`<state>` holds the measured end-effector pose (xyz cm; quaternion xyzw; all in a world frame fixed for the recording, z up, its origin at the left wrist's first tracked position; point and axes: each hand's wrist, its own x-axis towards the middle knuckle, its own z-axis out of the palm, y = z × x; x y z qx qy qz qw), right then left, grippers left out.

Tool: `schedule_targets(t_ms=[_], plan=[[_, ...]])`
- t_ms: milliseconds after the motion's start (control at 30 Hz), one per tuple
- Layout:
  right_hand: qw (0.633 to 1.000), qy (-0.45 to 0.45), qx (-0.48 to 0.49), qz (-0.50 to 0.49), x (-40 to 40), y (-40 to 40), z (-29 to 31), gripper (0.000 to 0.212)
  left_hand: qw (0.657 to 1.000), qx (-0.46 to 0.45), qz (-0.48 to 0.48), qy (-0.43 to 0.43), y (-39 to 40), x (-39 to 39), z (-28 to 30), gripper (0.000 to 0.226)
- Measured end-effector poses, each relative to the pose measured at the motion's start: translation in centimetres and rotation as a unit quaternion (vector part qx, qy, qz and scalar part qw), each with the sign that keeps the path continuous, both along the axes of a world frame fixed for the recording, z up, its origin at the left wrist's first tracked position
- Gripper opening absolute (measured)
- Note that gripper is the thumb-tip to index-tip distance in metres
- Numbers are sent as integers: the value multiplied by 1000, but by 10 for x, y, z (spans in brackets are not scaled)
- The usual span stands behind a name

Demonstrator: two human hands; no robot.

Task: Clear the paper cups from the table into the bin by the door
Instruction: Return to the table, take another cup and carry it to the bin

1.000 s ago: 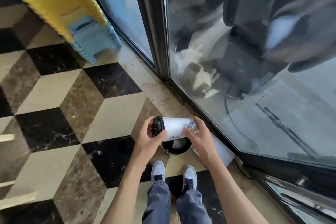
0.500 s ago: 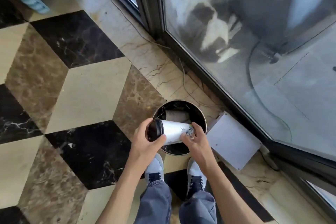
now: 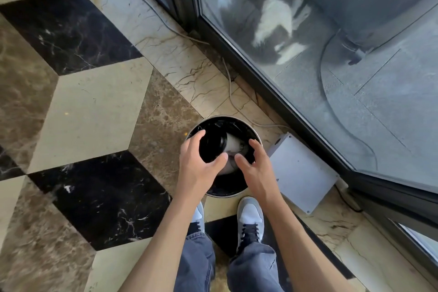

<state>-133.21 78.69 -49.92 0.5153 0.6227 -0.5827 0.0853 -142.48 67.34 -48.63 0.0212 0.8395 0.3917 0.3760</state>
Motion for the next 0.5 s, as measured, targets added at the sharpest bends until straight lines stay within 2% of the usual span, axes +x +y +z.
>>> schedule_targets(t_ms=[133,267,367,500], plan=[[999,29,31,8,-9,5,45,61,1000,16,16,16,-5,-9,42,70],[996,70,57,27,-27,13,122,58,998,42,14,47,-9,-23,110,70],[989,105,96,45,-45,21,197,65,994,70,19,80,-6,-40,183,68],[974,166,146,53,-73,23,320,65,980,122,32,155,-6,-67,307,67]])
